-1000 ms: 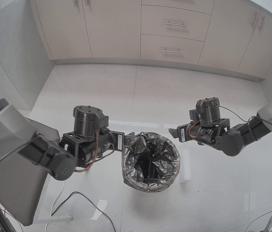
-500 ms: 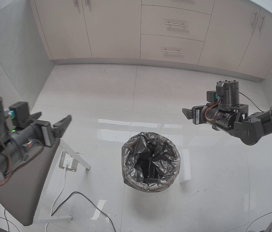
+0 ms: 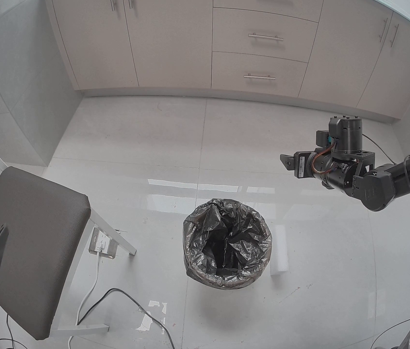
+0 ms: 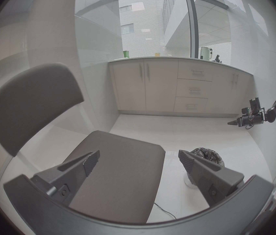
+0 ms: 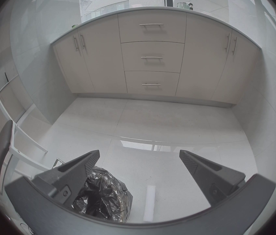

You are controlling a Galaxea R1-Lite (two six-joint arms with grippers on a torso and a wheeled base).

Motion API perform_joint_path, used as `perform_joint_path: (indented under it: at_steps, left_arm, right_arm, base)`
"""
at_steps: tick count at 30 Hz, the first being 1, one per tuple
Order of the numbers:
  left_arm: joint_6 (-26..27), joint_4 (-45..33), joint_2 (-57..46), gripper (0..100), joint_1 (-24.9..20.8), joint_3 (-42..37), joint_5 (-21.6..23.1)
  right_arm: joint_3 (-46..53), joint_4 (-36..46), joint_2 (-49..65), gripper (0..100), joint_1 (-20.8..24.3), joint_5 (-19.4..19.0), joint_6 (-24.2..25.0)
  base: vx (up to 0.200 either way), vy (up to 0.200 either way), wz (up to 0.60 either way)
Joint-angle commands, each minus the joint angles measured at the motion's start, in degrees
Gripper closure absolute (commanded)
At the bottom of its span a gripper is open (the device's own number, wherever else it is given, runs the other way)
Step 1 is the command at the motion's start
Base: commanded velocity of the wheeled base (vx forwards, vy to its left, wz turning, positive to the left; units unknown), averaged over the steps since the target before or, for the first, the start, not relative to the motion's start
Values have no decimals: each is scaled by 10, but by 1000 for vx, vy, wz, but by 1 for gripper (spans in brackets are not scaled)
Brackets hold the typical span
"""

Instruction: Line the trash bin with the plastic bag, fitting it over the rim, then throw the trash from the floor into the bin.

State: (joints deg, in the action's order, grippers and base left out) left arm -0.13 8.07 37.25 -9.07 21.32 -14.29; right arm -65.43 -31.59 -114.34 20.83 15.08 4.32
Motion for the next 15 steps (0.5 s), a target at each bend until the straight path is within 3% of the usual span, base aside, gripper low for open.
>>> perform_joint_path:
  at_steps: [1,8,15]
  left_arm:
    - [4,-110,-263,0,59,-91,-4]
    - [3,-109,-352,0,88,-148,-5]
    - [2,-105,-372,0,92,-190,-16]
  right_arm:
    - [-48,0,-54,0,-15,-1,2]
    - [-107,4,-121,0,-18,5,-1]
    - [-134,5,-156,0,-18,5,-3]
  base:
    - [0,0,0]
    - [0,0,0]
    - [0,0,0]
